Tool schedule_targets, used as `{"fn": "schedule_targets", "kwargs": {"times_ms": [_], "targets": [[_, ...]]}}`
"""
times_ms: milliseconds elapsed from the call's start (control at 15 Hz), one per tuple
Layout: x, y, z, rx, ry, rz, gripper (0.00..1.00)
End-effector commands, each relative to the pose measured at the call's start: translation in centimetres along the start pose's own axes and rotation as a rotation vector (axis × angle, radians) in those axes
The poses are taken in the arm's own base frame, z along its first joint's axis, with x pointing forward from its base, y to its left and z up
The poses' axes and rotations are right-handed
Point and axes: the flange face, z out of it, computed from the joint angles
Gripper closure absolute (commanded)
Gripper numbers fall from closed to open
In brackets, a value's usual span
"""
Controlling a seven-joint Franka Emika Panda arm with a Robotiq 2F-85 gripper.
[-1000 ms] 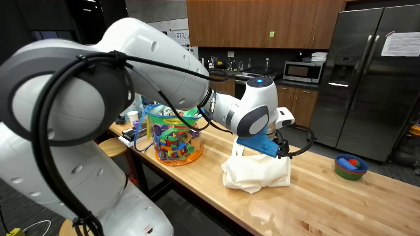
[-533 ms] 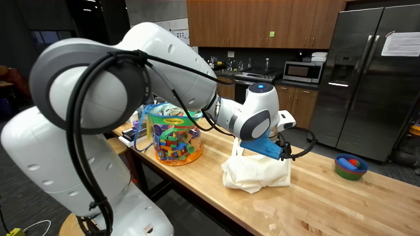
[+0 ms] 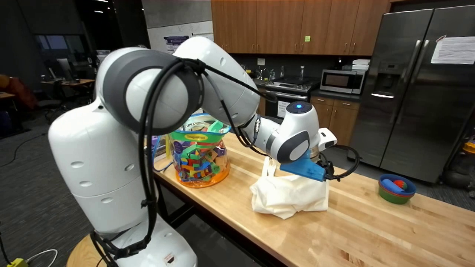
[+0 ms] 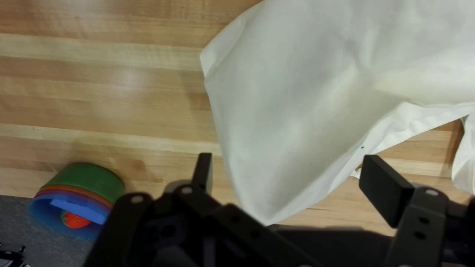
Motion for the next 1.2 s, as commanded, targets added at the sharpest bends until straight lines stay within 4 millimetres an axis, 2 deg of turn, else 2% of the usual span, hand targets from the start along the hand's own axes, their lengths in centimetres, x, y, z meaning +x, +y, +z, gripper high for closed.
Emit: {"fn": "schedule_targets", "kwargs": {"times_ms": [0, 600, 933, 1000, 1133], "targets": [[1.9, 0.1, 2.0, 0.002, 0.034, -0.042, 0.00], [4.1, -0.1, 5.0, 0.046, 0.058, -0.120, 0.00], [3.9, -1.1, 7.8, 0.066, 0.016, -0.173, 0.00], [3.5, -1.3, 6.9, 0.059, 0.016, -0.151, 0.00], [3.3, -1.6, 7.5, 0.062, 0.005, -0.156, 0.00]]}}
